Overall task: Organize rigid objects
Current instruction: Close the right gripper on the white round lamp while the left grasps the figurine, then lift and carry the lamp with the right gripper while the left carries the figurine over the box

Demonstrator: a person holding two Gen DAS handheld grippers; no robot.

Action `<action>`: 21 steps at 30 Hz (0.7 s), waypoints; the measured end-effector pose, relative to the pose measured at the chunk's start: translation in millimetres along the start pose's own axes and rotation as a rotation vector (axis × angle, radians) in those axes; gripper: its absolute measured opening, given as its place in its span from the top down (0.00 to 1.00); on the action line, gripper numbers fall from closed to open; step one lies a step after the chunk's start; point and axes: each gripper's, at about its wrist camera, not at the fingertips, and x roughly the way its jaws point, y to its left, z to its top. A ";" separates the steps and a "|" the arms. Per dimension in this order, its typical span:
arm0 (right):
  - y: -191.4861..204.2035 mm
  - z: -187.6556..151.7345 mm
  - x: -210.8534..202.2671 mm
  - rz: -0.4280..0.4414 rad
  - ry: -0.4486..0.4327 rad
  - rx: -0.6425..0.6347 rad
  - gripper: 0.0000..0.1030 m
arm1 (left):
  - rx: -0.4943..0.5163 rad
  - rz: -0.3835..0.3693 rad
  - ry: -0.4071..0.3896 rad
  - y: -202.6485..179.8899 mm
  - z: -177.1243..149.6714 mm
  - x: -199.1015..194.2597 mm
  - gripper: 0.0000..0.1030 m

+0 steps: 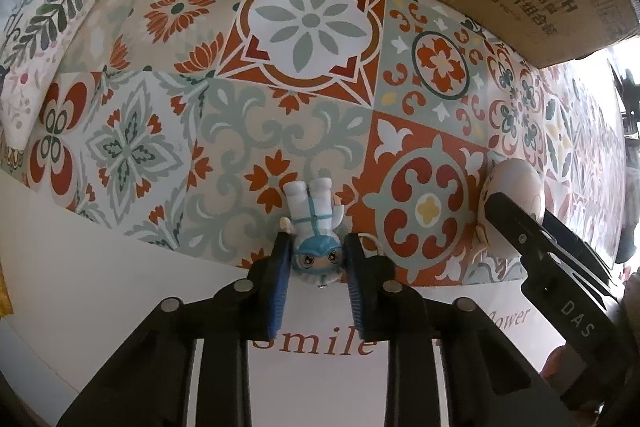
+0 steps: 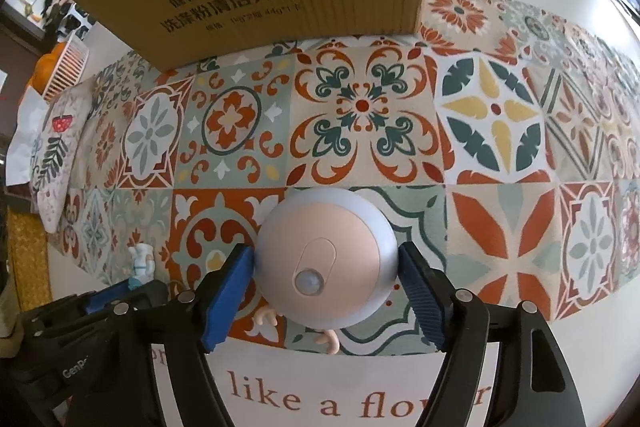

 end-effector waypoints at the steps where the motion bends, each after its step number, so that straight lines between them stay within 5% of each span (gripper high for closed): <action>1: -0.1 -0.6 0.0 0.001 -0.004 0.002 0.28 | -0.001 -0.002 -0.004 -0.3 0.0 -1.6 0.74; 21: 1.9 -9.5 -23.2 0.013 -0.056 0.001 0.29 | 0.050 -0.019 -0.099 -2.4 -3.9 -33.2 0.74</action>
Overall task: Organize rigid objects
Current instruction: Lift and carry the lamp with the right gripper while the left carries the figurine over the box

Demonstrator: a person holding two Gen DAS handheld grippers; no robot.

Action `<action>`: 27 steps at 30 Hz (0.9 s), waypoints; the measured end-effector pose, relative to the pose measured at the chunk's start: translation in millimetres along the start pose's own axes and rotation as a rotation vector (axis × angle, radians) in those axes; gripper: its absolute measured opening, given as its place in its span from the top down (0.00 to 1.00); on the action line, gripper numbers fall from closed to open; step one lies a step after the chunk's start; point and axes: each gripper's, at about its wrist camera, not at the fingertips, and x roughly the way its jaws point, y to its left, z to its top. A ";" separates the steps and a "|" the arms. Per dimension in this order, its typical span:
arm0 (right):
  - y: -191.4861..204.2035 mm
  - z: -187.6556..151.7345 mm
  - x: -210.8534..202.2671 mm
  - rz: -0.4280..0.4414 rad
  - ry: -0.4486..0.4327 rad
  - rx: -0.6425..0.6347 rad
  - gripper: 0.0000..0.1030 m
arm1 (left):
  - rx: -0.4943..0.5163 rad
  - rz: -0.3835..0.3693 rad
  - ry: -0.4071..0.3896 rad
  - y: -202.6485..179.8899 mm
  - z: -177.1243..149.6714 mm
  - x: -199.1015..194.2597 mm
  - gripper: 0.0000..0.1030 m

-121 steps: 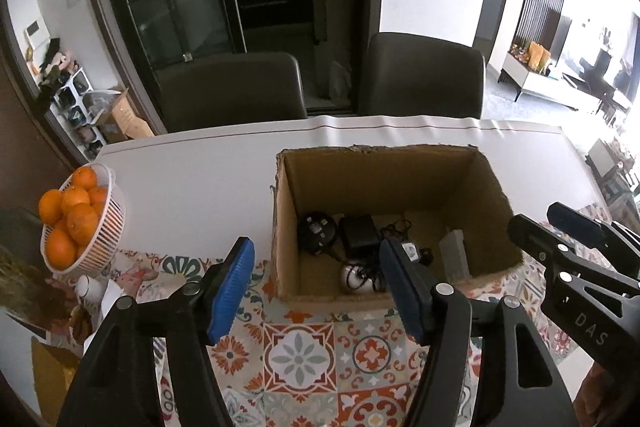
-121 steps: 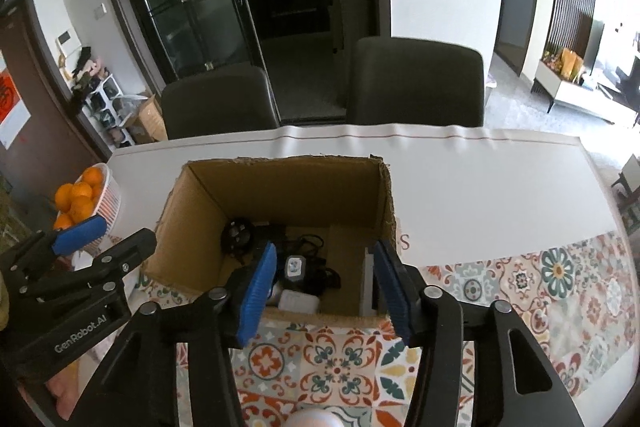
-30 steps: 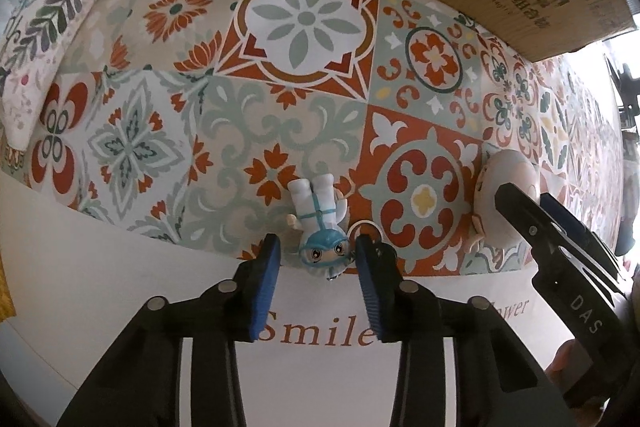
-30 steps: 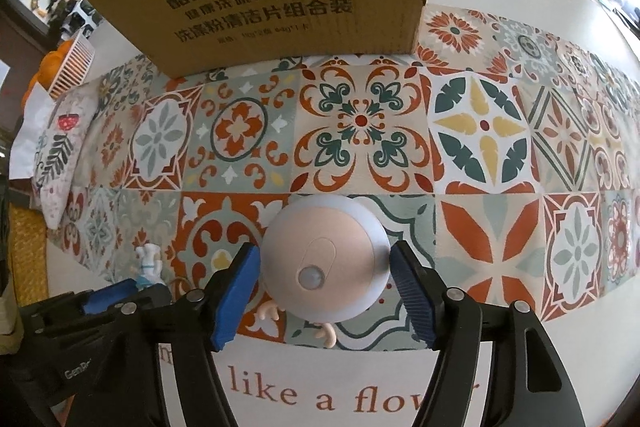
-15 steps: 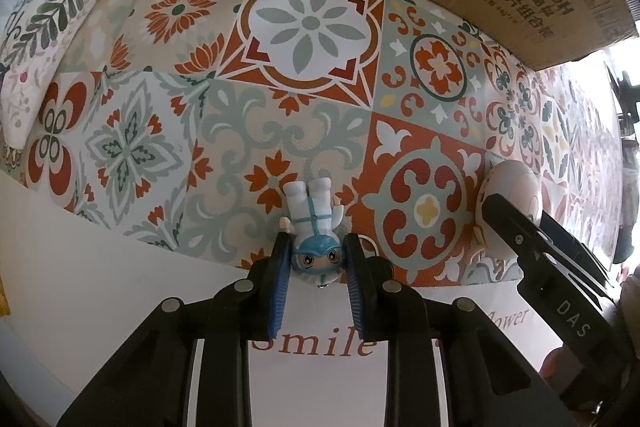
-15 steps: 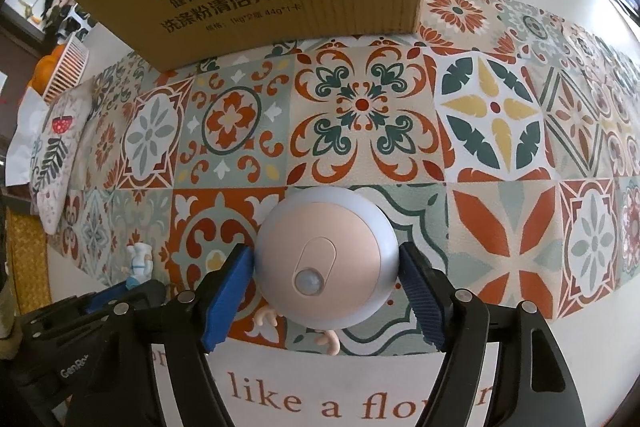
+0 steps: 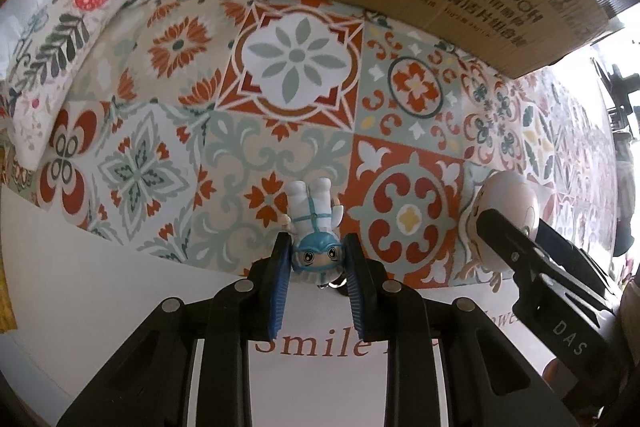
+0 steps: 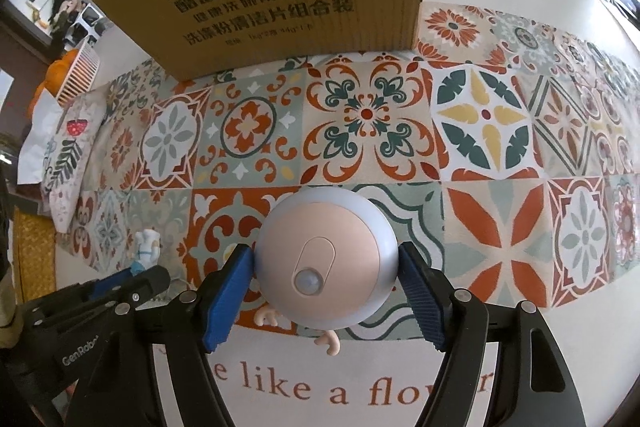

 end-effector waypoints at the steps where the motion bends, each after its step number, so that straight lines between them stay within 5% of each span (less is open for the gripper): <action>1: 0.1 0.2 -2.3 0.002 -0.003 -0.002 0.29 | 0.008 -0.002 -0.019 -1.3 0.4 -4.5 0.74; 27: 15.8 18.6 -89.9 -0.024 -0.220 -0.060 0.28 | 0.128 -0.063 -0.312 -22.7 19.5 -98.3 0.74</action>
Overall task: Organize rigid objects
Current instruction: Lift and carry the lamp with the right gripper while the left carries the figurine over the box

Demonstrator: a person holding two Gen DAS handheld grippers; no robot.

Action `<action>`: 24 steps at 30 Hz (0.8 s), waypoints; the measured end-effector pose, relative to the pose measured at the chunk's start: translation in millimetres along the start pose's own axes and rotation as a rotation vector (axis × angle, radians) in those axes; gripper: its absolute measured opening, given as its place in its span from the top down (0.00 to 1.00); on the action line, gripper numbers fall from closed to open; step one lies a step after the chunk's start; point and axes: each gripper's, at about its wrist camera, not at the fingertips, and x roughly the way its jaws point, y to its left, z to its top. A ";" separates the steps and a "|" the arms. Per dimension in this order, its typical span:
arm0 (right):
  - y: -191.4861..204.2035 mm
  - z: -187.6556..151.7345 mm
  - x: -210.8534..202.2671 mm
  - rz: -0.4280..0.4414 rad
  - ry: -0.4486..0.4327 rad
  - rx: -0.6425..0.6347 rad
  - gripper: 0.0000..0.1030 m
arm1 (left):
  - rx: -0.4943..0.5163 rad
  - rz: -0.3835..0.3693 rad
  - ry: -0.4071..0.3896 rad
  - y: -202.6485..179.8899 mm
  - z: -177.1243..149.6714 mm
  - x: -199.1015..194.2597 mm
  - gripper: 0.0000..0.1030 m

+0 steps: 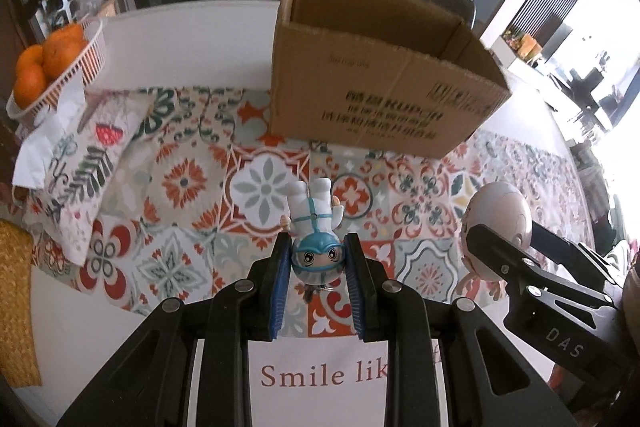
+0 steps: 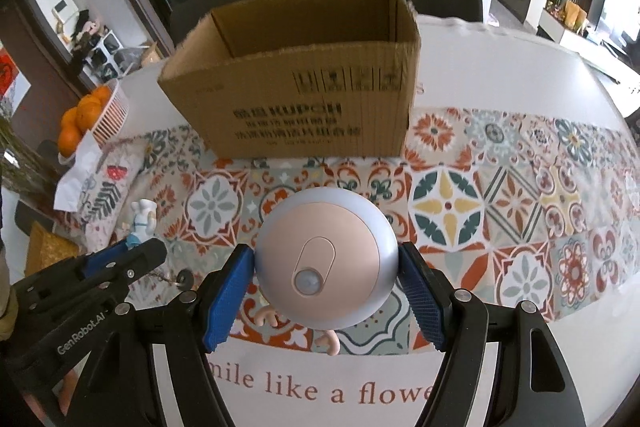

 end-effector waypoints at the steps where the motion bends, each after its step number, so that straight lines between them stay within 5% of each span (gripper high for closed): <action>1: 0.5 1.9 -3.0 0.001 -0.009 -0.001 0.28 | 0.001 -0.004 -0.009 -0.8 2.0 -3.4 0.74; 24: 11.1 46.2 -67.8 0.010 -0.212 -0.029 0.28 | 0.053 -0.012 -0.216 -17.7 47.1 -68.4 0.74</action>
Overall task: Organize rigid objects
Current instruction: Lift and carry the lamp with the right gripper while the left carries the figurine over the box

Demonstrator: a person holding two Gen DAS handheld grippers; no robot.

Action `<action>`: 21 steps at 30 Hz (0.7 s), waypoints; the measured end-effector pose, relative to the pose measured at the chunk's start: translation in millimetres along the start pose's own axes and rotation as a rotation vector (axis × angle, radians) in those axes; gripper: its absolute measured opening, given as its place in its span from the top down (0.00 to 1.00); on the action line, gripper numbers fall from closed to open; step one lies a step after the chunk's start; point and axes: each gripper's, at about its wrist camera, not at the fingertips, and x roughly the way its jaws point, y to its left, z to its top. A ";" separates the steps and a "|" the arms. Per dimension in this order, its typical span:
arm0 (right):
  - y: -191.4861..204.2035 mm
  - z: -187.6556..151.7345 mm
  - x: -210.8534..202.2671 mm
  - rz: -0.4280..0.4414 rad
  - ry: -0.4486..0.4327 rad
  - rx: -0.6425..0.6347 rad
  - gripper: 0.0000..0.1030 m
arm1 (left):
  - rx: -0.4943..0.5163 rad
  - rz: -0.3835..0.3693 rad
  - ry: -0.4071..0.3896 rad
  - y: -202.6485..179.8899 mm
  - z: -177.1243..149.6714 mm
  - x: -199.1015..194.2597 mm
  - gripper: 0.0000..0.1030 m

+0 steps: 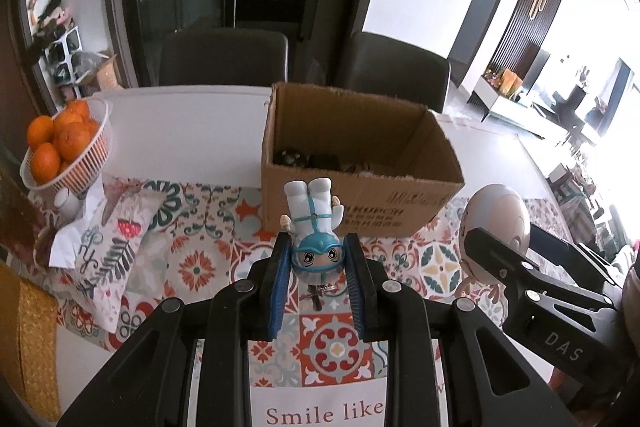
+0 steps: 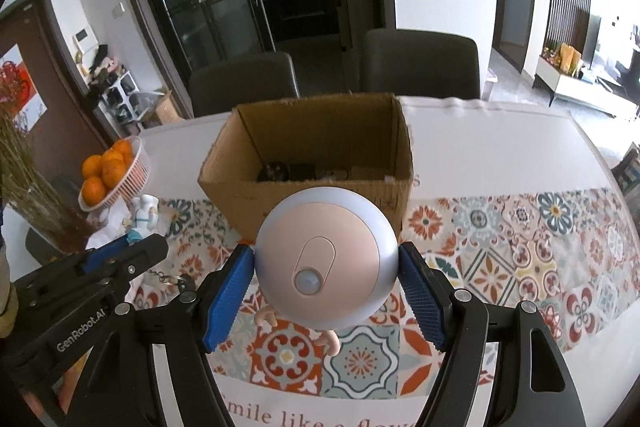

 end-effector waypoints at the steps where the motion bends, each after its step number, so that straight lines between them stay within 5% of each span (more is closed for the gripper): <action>1: 0.6 2.5 -1.5 0.000 -0.008 -0.001 0.28 | 0.004 -0.001 -0.006 -0.9 3.3 -1.5 0.74; 21: 2.8 48.3 -19.9 0.005 -0.115 -0.018 0.28 | 0.050 -0.011 -0.096 -11.4 51.6 -15.9 0.74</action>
